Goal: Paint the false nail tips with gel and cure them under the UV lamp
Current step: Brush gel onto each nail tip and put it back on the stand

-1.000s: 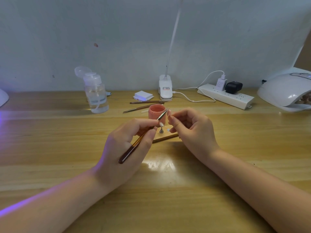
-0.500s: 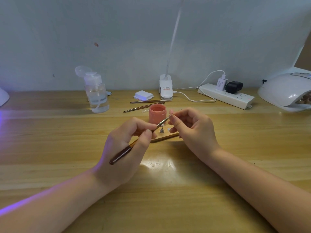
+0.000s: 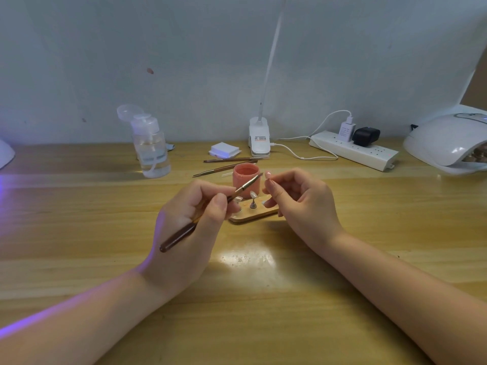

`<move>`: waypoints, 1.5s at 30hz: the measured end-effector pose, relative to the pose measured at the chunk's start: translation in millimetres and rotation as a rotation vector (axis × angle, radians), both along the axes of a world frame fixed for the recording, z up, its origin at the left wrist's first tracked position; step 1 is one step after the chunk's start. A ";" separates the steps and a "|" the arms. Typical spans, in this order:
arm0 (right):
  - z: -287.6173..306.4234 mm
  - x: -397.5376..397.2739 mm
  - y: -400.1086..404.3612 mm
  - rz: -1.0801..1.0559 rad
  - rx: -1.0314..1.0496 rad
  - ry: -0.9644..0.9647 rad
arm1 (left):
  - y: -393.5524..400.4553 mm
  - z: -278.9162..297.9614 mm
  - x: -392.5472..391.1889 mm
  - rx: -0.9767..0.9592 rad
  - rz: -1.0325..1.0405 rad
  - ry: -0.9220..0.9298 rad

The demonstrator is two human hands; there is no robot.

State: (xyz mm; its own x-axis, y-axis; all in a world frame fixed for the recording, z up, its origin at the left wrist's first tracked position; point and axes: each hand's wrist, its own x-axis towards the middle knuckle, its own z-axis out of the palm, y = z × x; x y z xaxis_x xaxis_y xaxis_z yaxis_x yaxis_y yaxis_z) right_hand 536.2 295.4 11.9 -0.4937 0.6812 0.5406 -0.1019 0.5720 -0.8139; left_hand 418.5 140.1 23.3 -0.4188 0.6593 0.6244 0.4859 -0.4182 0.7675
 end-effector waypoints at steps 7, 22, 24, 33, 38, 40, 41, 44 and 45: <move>-1.9 -0.9 2.2 -0.006 0.036 0.009 | 1.5 1.5 -0.9 -0.005 0.021 0.230; -3.8 -1.2 4.2 -0.018 0.068 0.004 | 1.1 0.1 -1.6 -0.065 0.045 0.140; -3.9 -1.6 4.1 -0.013 0.065 0.011 | 0.8 0.7 -2.4 -0.053 0.050 0.116; -4.1 -1.7 4.3 0.003 0.065 0.017 | 1.1 2.1 -2.4 -0.043 0.063 0.106; -4.1 -1.1 4.7 0.006 0.069 0.018 | 1.3 2.0 -2.6 -0.051 0.055 0.103; -4.0 -1.4 4.8 0.006 0.064 0.022 | 1.8 2.3 -2.3 -0.049 0.045 0.089; -4.1 -1.3 4.9 0.009 0.062 0.024 | 2.1 2.1 -1.9 -0.060 0.038 0.085; -4.4 -1.4 5.0 0.014 0.063 0.024 | 2.1 1.7 -1.0 -0.070 0.068 0.114; -4.4 -1.4 4.9 0.013 0.065 0.026 | 1.7 2.4 -1.0 -0.059 0.084 0.123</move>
